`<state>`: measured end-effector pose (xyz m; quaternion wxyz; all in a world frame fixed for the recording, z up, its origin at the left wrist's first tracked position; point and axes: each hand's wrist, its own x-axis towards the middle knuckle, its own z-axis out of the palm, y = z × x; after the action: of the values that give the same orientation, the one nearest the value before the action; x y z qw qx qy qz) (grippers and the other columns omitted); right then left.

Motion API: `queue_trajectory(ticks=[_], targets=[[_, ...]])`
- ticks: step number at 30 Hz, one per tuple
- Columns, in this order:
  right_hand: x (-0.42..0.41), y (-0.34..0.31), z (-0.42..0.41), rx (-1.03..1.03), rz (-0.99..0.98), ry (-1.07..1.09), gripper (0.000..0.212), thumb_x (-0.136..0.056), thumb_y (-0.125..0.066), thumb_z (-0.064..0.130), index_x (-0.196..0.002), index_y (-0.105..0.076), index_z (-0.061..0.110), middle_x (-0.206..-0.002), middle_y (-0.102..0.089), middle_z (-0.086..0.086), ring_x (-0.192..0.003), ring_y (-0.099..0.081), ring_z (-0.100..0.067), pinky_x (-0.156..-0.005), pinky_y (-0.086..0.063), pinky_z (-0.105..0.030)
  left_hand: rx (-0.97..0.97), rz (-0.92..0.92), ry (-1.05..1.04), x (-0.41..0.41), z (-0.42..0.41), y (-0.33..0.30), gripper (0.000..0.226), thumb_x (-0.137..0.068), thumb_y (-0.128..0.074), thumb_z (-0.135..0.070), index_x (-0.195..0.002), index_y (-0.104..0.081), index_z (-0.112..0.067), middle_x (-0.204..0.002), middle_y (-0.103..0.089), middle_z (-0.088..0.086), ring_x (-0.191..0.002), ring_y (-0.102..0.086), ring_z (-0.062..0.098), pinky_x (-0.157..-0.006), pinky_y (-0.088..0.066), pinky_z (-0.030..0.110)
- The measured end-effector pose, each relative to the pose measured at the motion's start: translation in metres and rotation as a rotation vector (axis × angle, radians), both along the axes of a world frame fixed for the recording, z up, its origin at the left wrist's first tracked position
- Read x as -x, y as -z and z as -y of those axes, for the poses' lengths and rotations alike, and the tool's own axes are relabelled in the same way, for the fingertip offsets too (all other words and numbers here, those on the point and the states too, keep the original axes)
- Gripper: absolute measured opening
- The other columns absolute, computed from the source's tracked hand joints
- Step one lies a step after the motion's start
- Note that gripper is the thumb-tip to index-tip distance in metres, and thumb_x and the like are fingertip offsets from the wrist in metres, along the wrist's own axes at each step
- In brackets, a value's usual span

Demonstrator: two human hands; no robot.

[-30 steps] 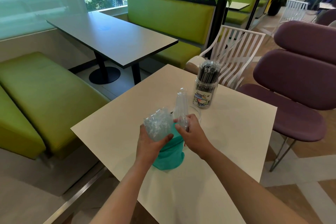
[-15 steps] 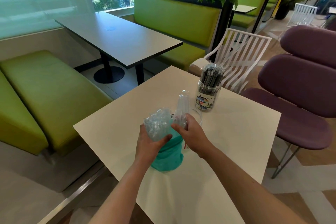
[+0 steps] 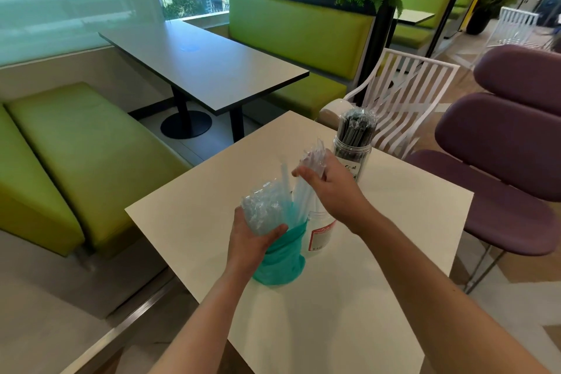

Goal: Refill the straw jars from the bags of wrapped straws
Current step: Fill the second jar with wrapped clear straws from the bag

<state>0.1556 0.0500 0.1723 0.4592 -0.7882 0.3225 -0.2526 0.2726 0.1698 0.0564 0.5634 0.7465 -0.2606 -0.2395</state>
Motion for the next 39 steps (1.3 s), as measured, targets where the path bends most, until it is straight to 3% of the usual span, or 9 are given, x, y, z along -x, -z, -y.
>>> queue_trajectory(ticks=[4,8,13,19,23,28,31,35,39], targets=[[-0.003,0.002,0.000,-0.088,-0.052,-0.083,0.044,-0.097,-0.051,0.038,-0.137,-0.041,0.023,-0.138,-0.053,0.003,-0.122,-0.055,-0.020,-0.096,-0.052,-0.040,-0.012,0.029,0.009,0.002,0.001,-0.001,0.086,-0.062,-0.089,-0.042,-0.126,-0.031,-0.037,-0.111,-0.047,-0.022,-0.105,-0.047,0.008,-0.075,-0.039,0.016],[-0.006,0.010,-0.006,-0.164,-0.081,-0.139,0.054,-0.097,-0.051,0.040,-0.144,-0.029,0.022,-0.143,-0.050,0.002,-0.122,-0.056,-0.021,-0.071,-0.056,-0.024,-0.055,0.097,0.020,0.004,0.004,-0.003,0.089,-0.064,-0.087,-0.044,-0.132,-0.032,-0.030,-0.119,-0.043,-0.016,-0.108,-0.043,0.008,-0.081,-0.037,0.020],[-0.007,0.010,-0.009,-0.135,-0.057,-0.125,0.042,-0.097,-0.051,0.041,-0.132,-0.036,0.024,-0.138,-0.055,0.000,-0.122,-0.056,-0.019,-0.099,-0.051,-0.042,-0.082,0.114,0.019,0.003,0.003,-0.002,0.090,-0.063,-0.087,-0.048,-0.132,-0.031,-0.030,-0.118,-0.041,-0.016,-0.107,-0.042,0.007,-0.082,-0.036,0.021],[-0.001,-0.018,0.002,-0.044,0.072,-0.045,0.028,-0.096,-0.053,0.038,-0.118,-0.044,0.023,-0.117,-0.063,0.004,-0.101,-0.061,-0.010,-0.082,-0.054,-0.029,-0.075,0.099,0.016,0.000,0.005,0.000,0.091,-0.060,-0.088,-0.051,-0.129,-0.030,-0.037,-0.118,-0.043,-0.019,-0.107,-0.045,0.007,-0.085,-0.040,0.024],[0.000,-0.034,0.011,0.015,0.166,0.004,0.025,-0.096,-0.057,0.033,-0.118,-0.050,0.024,-0.111,-0.064,0.006,-0.093,-0.059,0.000,-0.070,-0.047,-0.017,-0.098,0.102,0.019,0.000,0.008,-0.001,0.089,-0.059,-0.087,-0.056,-0.125,-0.029,-0.040,-0.117,-0.043,-0.019,-0.107,-0.045,0.008,-0.087,-0.042,0.025],[0.001,-0.053,0.024,0.080,0.289,0.138,0.020,-0.096,-0.056,0.031,-0.113,-0.054,0.019,-0.095,-0.061,0.009,-0.080,-0.059,-0.001,-0.061,-0.048,-0.008,-0.092,0.102,0.022,0.000,0.008,-0.002,0.090,-0.061,-0.086,-0.055,-0.129,-0.030,-0.037,-0.117,-0.044,-0.019,-0.108,-0.047,0.010,-0.087,-0.043,0.027],[0.003,-0.067,0.036,0.098,0.336,0.220,0.024,-0.098,-0.053,0.030,-0.115,-0.052,0.013,-0.092,-0.059,0.003,-0.072,-0.057,-0.005,-0.048,-0.046,-0.009,-0.096,0.101,0.015,-0.001,0.008,-0.002,0.086,-0.061,-0.086,-0.054,-0.125,-0.029,-0.040,-0.118,-0.044,-0.018,-0.108,-0.047,0.010,-0.087,-0.043,0.027],[0.002,-0.072,0.054,0.139,0.345,0.282,0.032,-0.098,-0.053,0.033,-0.120,-0.049,0.011,-0.101,-0.061,-0.008,-0.077,-0.062,-0.015,-0.046,-0.048,-0.015,-0.080,0.074,0.012,0.000,0.007,-0.003,0.085,-0.062,-0.086,-0.052,-0.123,-0.028,-0.041,-0.118,-0.044,-0.018,-0.108,-0.046,0.010,-0.087,-0.042,0.026],[-0.003,-0.057,0.059,0.184,0.308,0.372,0.019,-0.098,-0.054,0.034,-0.110,-0.046,0.022,-0.094,-0.057,0.003,-0.088,-0.064,-0.017,-0.068,-0.059,-0.035,-0.058,0.057,0.010,0.002,0.006,-0.004,0.083,-0.063,-0.086,-0.050,-0.121,-0.029,-0.042,-0.116,-0.045,-0.019,-0.107,-0.047,0.010,-0.083,-0.042,0.025]])
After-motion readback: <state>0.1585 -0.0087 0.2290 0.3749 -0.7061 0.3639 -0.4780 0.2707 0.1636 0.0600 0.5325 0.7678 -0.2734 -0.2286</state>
